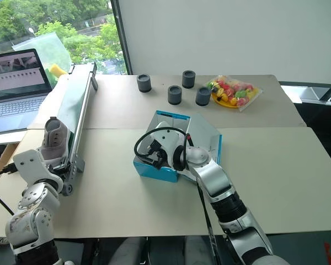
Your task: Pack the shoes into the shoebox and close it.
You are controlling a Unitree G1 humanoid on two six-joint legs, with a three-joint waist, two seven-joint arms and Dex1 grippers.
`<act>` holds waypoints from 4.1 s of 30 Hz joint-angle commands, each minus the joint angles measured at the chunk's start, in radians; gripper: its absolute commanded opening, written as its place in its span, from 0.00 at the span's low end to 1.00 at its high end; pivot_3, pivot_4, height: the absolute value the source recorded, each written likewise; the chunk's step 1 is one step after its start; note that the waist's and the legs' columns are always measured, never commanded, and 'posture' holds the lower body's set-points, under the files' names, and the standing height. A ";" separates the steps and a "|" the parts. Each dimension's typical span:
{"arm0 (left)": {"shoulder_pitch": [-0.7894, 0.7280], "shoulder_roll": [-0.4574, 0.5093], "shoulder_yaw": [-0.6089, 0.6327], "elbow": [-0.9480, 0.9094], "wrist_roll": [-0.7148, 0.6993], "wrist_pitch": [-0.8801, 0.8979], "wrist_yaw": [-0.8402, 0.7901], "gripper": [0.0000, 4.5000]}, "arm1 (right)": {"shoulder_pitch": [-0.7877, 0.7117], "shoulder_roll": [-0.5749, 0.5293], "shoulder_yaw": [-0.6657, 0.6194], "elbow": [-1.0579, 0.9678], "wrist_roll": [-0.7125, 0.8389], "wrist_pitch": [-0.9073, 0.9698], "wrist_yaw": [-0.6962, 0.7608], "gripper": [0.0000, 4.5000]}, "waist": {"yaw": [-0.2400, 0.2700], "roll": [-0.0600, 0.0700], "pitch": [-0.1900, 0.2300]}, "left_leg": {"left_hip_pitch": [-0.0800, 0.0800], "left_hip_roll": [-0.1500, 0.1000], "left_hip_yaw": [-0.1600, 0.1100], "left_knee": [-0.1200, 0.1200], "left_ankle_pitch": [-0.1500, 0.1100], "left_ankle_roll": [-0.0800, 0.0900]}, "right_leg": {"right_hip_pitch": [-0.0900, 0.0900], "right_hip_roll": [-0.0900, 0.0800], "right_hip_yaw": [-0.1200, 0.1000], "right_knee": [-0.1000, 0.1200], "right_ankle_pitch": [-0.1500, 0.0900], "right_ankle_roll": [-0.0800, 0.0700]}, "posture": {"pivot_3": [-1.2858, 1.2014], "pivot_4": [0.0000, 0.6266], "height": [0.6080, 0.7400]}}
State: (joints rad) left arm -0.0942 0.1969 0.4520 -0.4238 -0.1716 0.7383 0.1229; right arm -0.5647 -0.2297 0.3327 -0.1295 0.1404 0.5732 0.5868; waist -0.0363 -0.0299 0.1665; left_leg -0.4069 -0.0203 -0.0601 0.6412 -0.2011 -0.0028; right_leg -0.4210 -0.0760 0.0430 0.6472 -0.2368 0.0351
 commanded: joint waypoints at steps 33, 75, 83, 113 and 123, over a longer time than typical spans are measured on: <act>-0.011 -0.039 -0.553 -0.227 0.010 -0.214 -0.288 0.76 | -0.254 0.364 -0.767 0.190 1.120 0.600 -0.642 0.49 | -0.008 0.002 0.000 | -0.003 0.001 0.004 0.001 -0.001 0.001 | -0.001 0.002 0.002 0.000 0.001 0.000 | 0.52 0.24 0.96; 0.169 0.326 -0.385 -0.358 -0.101 -0.196 -0.596 0.99 | -0.861 -0.017 -0.720 0.937 0.810 0.900 -0.979 0.05 | -0.012 0.004 0.002 | -0.005 0.002 0.006 -0.001 -0.002 0.003 | -0.004 0.003 0.003 -0.002 0.000 -0.002 | 0.52 0.24 0.96; 0.177 0.358 -0.397 -0.356 -0.091 -0.208 -0.611 0.99 | -0.833 0.099 -0.780 1.039 0.667 0.870 -1.031 0.05 | -0.009 0.004 0.002 | -0.006 0.002 0.006 -0.001 -0.002 0.003 | -0.002 0.002 0.002 -0.006 0.001 -0.001 | 0.52 0.24 0.96; 0.187 0.345 -0.417 -0.401 -0.096 -0.171 -0.556 1.00 | -0.761 0.258 -0.802 1.064 0.455 0.638 -0.959 0.78 | -0.033 0.004 0.002 | 0.000 0.002 0.006 -0.001 -0.002 0.003 | 0.001 0.003 0.003 -0.003 0.001 -0.001 | 0.52 0.24 0.96; 0.200 0.351 -0.409 -0.398 -0.100 -0.175 -0.562 1.00 | -0.843 0.216 -0.987 0.791 0.567 0.850 -1.031 0.99 | -0.024 0.004 0.002 | -0.003 0.002 0.005 -0.001 -0.002 0.003 | -0.001 0.003 0.002 -0.004 0.001 0.000 | 0.52 0.24 0.96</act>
State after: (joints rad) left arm 0.1020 0.5439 0.0274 -0.7932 -0.2717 0.5723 -0.4404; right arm -1.3725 -0.0075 -0.6194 0.7411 0.6621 1.3741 -0.4311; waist -0.0608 -0.0255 0.1685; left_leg -0.4104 -0.0181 -0.0546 0.6406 -0.2032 0.0002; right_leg -0.4226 -0.0730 0.0451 0.6435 -0.2360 0.0346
